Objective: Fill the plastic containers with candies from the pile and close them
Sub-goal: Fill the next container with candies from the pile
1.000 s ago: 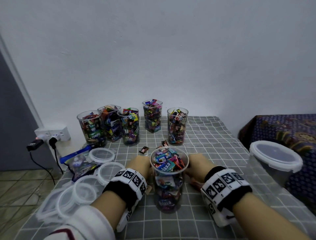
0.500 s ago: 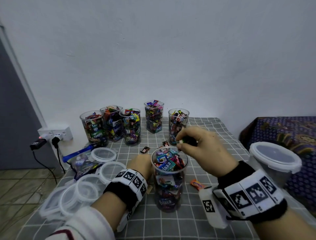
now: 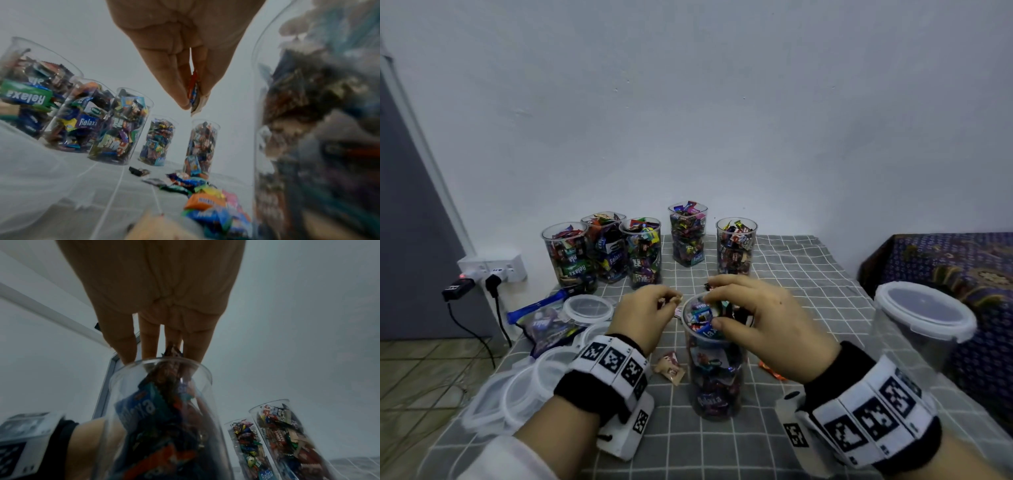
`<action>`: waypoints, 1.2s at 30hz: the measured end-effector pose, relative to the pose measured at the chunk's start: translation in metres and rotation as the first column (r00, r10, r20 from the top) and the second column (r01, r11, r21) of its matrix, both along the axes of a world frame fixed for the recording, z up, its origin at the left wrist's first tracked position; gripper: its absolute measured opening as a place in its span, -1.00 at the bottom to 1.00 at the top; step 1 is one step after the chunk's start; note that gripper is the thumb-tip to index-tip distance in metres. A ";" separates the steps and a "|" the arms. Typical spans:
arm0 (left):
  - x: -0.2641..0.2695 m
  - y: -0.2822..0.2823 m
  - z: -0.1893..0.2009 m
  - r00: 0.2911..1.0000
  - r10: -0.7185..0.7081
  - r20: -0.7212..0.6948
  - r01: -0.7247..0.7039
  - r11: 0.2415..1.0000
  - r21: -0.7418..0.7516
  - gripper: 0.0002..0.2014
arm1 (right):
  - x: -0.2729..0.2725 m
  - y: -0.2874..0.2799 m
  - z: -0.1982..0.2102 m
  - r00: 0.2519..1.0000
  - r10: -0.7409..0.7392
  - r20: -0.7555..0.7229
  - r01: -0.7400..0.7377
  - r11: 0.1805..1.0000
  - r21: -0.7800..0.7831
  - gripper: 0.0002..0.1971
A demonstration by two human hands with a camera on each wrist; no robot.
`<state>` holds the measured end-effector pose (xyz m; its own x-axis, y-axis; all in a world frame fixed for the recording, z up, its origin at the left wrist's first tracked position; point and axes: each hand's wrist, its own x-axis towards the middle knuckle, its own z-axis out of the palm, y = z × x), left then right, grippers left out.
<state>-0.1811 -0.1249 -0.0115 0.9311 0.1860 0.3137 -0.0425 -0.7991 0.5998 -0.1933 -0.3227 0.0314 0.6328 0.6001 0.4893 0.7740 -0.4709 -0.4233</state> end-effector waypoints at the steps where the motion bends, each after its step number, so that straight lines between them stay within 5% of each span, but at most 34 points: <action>1: -0.001 0.001 0.003 0.999 0.009 0.031 -0.008 0.999 -0.031 -0.85 | -0.002 0.000 -0.001 1.000 -0.008 0.003 0.008 1.000 -0.019 -0.60; 7: -0.008 -0.001 0.025 0.974 -0.009 0.225 0.054 0.980 -0.192 -0.89 | -0.007 -0.009 -0.009 0.986 -0.051 -0.158 0.062 0.996 0.065 -0.37; 13: -0.022 -0.019 0.042 0.939 -0.137 0.315 0.215 0.950 -0.227 -0.85 | -0.002 -0.015 -0.037 0.860 0.007 -0.510 0.108 0.975 0.195 0.19; 19: -0.032 -0.036 0.041 0.927 -0.286 0.241 0.312 0.947 -0.077 -0.79 | -0.003 -0.014 -0.054 0.805 0.109 -0.583 0.121 0.932 0.341 -0.27; 30: -0.039 -0.035 0.033 0.922 -0.240 0.303 0.331 0.896 -0.297 -0.76 | -0.005 -0.016 -0.064 0.812 0.112 -0.573 0.127 0.924 0.360 -0.23; 36: -0.041 -0.033 0.009 0.954 -0.297 0.033 0.284 0.867 -0.409 -0.13 | -0.015 -0.029 -0.073 0.832 -0.139 -0.537 0.232 0.966 0.109 -0.23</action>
<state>-0.2219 -0.1584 -0.0025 0.9704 0.0099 0.2411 -0.2122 -0.4406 0.8723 -0.2083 -0.3522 -0.0412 0.9125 0.3862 0.1349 0.3210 -0.4715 -0.8214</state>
